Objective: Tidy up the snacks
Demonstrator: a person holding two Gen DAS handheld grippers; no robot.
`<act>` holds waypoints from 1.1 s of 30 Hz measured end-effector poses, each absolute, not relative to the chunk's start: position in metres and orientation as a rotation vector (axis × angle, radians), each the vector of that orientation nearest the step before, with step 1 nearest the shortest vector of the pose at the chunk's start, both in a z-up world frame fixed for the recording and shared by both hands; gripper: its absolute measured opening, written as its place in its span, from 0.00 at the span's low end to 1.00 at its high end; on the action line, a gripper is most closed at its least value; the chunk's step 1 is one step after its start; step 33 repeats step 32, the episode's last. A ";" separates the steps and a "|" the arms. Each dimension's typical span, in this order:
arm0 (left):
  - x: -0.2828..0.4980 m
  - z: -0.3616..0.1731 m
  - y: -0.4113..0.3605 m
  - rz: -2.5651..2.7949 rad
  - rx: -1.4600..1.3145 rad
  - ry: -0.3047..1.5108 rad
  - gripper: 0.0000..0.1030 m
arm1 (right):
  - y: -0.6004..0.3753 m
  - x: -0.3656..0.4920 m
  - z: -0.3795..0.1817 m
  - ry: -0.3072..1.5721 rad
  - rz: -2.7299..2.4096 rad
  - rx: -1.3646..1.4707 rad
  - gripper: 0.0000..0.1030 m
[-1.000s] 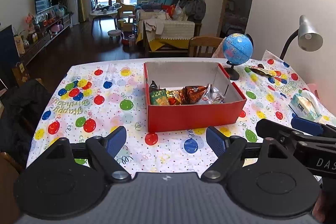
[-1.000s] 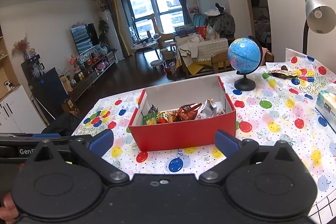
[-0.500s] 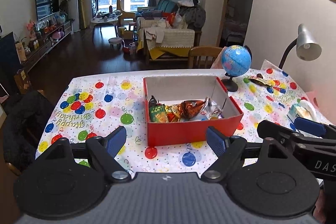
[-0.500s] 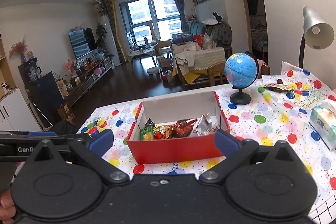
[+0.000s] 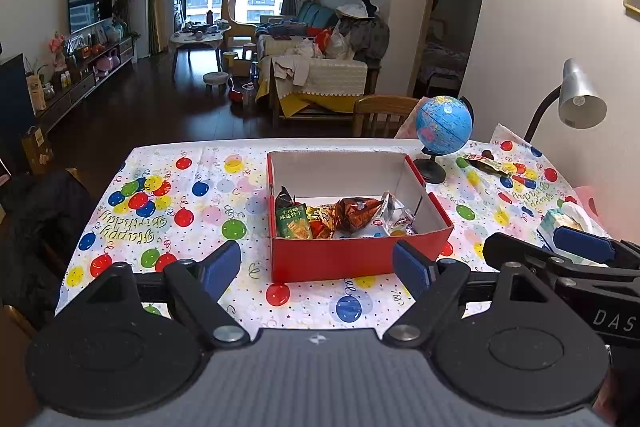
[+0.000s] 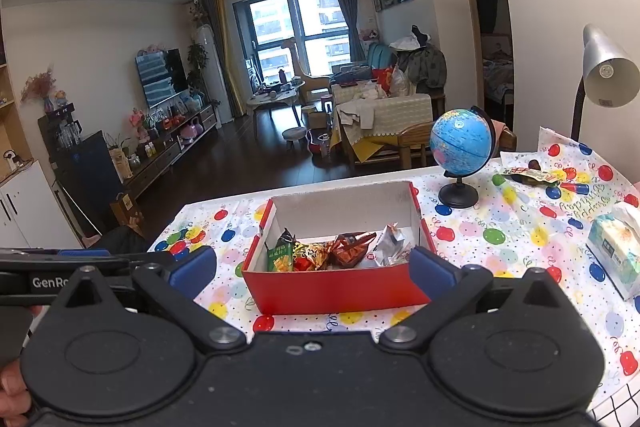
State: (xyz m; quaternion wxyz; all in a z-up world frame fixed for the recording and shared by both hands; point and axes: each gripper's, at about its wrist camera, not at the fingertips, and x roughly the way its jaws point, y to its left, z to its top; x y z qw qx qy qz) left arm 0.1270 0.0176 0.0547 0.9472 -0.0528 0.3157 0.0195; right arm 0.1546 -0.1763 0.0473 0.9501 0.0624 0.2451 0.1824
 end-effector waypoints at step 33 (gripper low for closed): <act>0.122 0.047 0.009 -0.023 -0.109 0.669 0.81 | -0.183 0.139 0.041 0.504 0.316 0.168 1.00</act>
